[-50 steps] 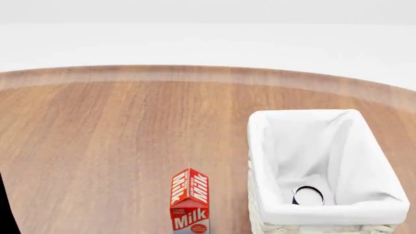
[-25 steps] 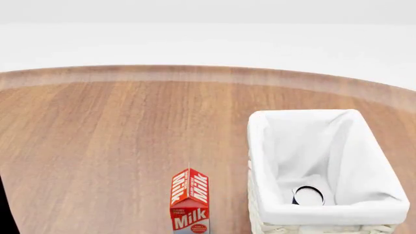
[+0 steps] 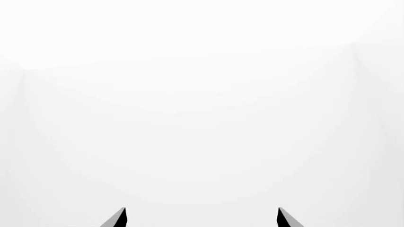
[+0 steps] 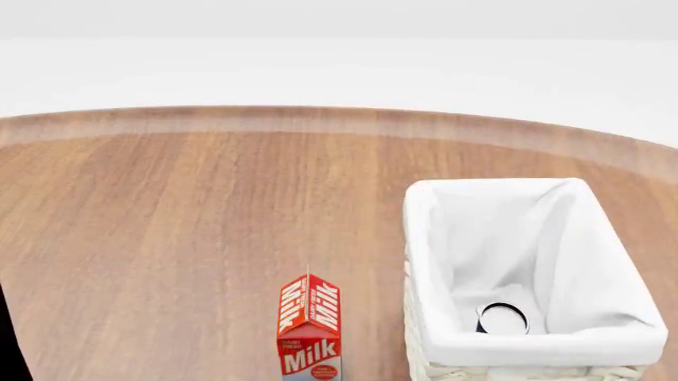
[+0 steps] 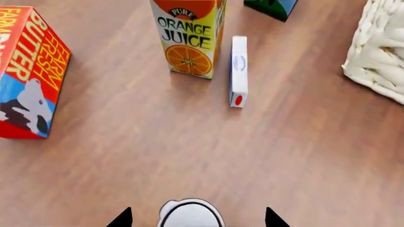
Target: Pick up the alphabet soup and the tomato sauce, and put them in the basket.
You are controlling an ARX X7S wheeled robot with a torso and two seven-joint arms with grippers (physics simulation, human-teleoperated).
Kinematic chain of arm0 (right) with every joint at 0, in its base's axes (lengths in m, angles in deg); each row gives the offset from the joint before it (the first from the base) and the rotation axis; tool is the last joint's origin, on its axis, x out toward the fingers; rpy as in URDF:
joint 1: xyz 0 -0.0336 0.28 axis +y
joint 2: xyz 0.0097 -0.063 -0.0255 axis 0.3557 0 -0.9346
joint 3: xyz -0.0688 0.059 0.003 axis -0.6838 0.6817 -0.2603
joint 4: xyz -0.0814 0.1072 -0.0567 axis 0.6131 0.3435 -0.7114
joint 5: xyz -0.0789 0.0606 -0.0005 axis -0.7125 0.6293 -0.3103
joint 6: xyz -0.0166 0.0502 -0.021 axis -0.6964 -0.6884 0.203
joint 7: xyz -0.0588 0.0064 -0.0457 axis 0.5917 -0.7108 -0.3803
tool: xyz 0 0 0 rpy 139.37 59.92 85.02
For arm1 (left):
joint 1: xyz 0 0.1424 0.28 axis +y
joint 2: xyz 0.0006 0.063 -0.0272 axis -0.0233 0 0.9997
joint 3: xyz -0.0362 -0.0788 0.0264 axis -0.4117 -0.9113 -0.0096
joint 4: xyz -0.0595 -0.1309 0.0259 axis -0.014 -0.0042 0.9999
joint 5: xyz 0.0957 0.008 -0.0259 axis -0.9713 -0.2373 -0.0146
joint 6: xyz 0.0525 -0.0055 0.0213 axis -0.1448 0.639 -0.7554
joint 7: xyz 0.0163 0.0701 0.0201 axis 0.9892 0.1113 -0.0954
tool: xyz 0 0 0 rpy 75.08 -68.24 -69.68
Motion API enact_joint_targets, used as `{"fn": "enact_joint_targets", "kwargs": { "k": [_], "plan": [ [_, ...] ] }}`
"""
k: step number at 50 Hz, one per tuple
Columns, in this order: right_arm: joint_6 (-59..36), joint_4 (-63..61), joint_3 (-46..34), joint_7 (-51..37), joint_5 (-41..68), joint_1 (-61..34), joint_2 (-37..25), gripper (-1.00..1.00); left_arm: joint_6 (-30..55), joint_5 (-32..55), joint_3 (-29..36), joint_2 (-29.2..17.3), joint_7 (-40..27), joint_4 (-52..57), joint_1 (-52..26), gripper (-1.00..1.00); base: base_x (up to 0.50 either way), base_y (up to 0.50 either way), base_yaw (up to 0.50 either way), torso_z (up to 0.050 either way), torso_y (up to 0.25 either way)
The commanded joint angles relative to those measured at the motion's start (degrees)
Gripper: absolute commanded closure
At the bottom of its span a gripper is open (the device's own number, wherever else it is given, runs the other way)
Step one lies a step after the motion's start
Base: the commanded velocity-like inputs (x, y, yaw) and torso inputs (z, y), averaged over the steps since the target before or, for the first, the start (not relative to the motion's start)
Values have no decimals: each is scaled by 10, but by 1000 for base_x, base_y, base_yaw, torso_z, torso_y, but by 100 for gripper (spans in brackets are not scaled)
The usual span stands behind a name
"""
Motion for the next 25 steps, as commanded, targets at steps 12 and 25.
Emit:
{"fn": "enact_joint_targets", "kwargs": {
  "k": [12,25],
  "plan": [
    [35,56,-2,34,-16,27,21,-100,6,2,-2,0,1,5,-2,-100,0,0,0,0,0],
    [42,72,-6,41,-26,38,35,-100,2,-1,-1,1,2,1,1,-100,0,0,0,0,0]
  ]
}}
